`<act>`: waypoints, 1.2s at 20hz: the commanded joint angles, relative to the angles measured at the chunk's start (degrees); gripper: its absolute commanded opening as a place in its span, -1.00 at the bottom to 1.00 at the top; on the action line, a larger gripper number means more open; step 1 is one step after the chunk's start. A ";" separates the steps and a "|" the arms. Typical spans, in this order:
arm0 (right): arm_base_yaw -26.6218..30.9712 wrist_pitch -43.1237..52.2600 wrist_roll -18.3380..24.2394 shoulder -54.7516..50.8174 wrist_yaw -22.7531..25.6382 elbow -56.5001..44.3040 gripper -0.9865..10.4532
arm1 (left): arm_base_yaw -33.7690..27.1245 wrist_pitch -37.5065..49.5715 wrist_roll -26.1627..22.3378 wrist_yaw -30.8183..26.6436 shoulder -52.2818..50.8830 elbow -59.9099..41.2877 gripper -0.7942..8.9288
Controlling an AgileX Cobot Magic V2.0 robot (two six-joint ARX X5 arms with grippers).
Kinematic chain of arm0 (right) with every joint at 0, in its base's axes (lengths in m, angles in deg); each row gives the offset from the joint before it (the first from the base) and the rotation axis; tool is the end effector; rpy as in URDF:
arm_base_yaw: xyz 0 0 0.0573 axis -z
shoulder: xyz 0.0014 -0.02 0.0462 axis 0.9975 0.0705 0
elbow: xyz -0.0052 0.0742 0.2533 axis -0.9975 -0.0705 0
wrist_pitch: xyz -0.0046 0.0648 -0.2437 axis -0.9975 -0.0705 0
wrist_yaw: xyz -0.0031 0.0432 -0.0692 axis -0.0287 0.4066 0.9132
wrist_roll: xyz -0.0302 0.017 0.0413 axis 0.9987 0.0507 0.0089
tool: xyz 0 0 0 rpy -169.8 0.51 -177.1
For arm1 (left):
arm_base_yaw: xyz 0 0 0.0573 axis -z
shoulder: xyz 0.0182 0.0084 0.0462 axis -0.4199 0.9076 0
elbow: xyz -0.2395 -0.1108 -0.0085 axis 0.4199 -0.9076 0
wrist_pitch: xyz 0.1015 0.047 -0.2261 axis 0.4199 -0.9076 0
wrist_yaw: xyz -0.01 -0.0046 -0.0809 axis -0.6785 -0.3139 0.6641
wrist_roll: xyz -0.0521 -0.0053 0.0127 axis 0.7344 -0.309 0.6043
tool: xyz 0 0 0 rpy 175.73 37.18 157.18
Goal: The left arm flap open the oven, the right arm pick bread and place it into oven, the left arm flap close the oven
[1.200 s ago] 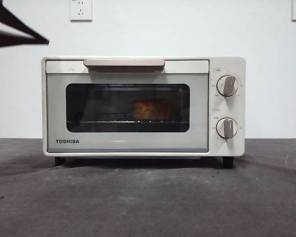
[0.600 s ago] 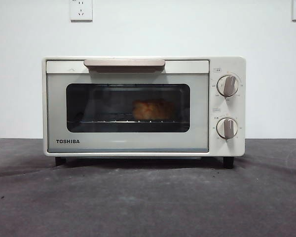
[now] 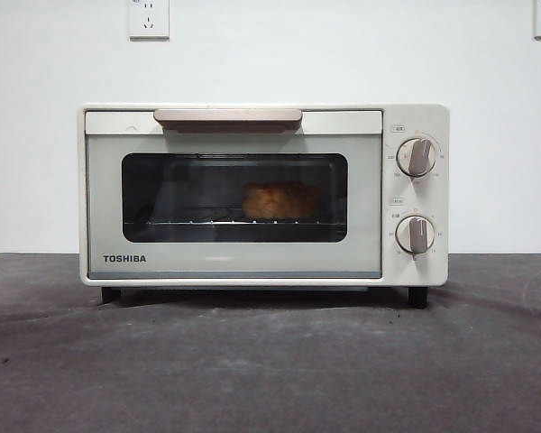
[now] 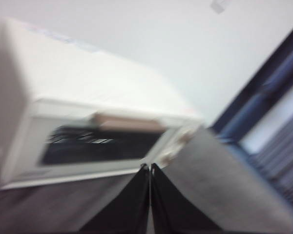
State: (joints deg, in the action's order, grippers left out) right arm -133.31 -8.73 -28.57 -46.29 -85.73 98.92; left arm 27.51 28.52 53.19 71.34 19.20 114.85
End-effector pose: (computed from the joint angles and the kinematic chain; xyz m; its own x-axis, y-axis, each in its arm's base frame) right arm 0.0480 0.0497 0.3557 0.6766 0.6569 -0.3327 -0.6205 0.7519 0.2227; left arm 0.0718 -0.0200 0.3040 0.7817 -0.6146 -0.1058 0.5052 0.7235 -0.4705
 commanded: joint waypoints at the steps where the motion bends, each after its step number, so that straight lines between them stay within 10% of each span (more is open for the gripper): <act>1: -0.48 0.57 2.27 0.17 0.02 0.98 -0.09 | 0.02 -5.90 -12.24 -2.05 -3.26 0.85 -0.82; 8: -0.46 0.57 3.21 0.22 0.09 0.96 -0.18 | 0.02 -9.88 -14.43 -3.85 -7.10 0.83 -0.82; 12: -0.48 0.48 3.23 0.22 0.24 0.96 -0.82 | 0.02 -8.92 -14.01 -3.80 -7.10 0.83 -0.82; 24: -0.48 0.57 3.21 0.22 3.04 0.96 -0.81 | 0.02 -9.07 -14.01 -3.80 -7.10 0.83 -0.82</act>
State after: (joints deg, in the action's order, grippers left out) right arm -133.31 -8.73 -25.82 -46.29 -82.89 98.92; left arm 27.51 18.82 40.10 67.65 12.07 114.85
